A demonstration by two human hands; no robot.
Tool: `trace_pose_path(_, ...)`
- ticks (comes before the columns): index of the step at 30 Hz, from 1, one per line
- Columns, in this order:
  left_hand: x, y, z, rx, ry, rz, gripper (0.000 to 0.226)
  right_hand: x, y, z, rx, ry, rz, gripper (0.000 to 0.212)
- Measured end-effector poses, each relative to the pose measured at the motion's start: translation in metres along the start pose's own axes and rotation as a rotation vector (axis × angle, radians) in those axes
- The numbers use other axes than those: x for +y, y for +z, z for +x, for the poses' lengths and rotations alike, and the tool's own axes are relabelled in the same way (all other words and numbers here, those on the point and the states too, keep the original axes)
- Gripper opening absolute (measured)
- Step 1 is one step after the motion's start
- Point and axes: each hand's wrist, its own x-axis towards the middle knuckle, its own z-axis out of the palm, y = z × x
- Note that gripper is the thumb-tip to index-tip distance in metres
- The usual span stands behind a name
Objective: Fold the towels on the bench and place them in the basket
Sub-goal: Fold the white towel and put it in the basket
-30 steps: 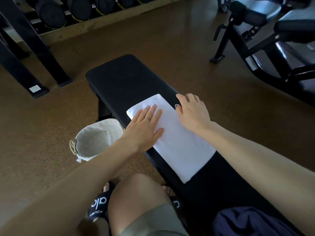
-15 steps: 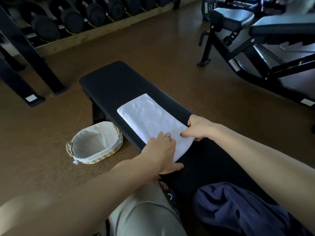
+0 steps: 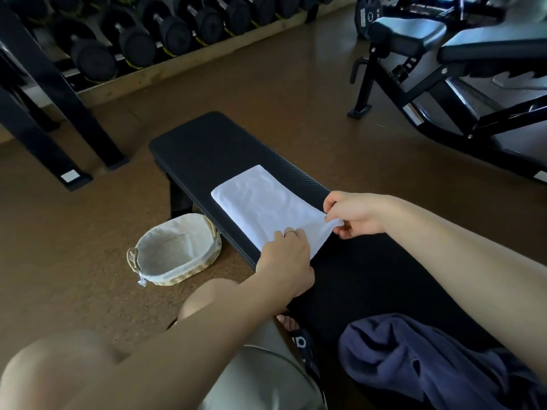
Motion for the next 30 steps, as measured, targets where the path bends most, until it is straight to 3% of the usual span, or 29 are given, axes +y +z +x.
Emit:
trace_pose_path(5, -0.018, -0.015, -0.003, -0.04, 0.028, -0.131, 0.021, 0.001, -0.004, 0.007, 0.019, 0.0, 0.049, 0.023)
trace_pose_path(9, -0.027, -0.015, -0.015, 0.006, 0.081, -0.117, 0.03, 0.005, -0.007, 0.014, 0.058, -0.041, 0.189, 0.024)
trace_pose_path(17, -0.034, -0.002, -0.012, 0.062, 0.086, -0.134, 0.012, 0.006, -0.009, 0.014, 0.035, -0.121, 0.334, 0.016)
trace_pose_path(21, -0.057, -0.006, -0.003, -0.043, 0.116, -0.23, 0.025, 0.013, -0.008, 0.017, 0.025, -0.176, 0.431, 0.029)
trace_pose_path(24, -0.075, -0.009, 0.002, -0.09, 0.127, -0.345, 0.034, 0.017, -0.005, 0.018, -0.035, -0.247, 0.473, 0.023)
trace_pose_path(27, -0.084, -0.009, 0.003, -0.117, 0.124, -0.453, 0.028, 0.017, -0.005, 0.015, -0.16, -0.318, 0.414, 0.033)
trace_pose_path(30, -0.087, -0.012, 0.003, -0.147, 0.091, -0.537, 0.007, 0.015, -0.007, 0.017, -0.189, -0.333, 0.212, 0.045)
